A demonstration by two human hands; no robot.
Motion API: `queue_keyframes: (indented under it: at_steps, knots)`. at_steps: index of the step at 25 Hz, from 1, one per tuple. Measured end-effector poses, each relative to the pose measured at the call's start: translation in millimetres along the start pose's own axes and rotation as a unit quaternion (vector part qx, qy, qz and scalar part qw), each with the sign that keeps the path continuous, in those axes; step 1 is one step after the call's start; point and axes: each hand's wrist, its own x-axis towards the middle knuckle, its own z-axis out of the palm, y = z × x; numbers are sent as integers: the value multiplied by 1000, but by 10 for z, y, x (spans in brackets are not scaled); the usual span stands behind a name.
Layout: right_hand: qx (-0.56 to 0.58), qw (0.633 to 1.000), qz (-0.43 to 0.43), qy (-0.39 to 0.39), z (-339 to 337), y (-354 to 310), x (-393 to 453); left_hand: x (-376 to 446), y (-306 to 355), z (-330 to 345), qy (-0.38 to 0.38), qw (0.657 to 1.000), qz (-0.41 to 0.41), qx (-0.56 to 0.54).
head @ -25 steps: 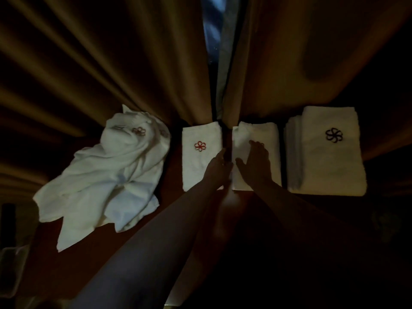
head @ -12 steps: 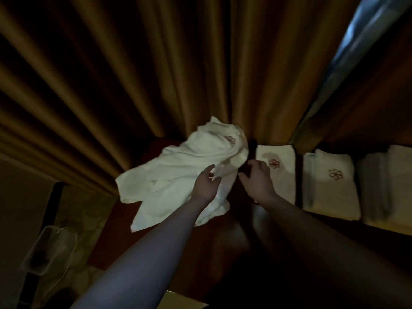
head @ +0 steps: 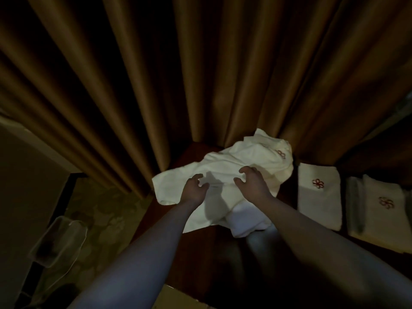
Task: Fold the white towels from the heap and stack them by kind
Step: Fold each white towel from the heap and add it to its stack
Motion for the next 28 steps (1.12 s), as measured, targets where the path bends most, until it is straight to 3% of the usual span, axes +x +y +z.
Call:
queue_keyframes:
  at_steps: [5, 8, 16, 21, 25, 28]
  knots:
    - [-58, 998, 3, -3, 119, -45, 250, 204, -152, -77, -15, 999, 6, 31]
    - [-99, 994, 27, 32, 112, 19, 433, 365, -175, -71, -36, 993, 42, 108]
    - [-203, 978, -51, -11, 128, 302, 680, 653, -185, 130, -82, 940, 109, 312]
    - [-282, 957, -64, 16, 101, 440, 750, 716, -230, 205, -14, 927, 157, 340]
    - [-190, 979, -52, 57, 58, 446, 763, 721, -257, 177, 36, 929, 239, 280]
    - [-123, 986, -50, 98, -42, 327, 736, 677, -166, 119, 59, 911, 319, 254]
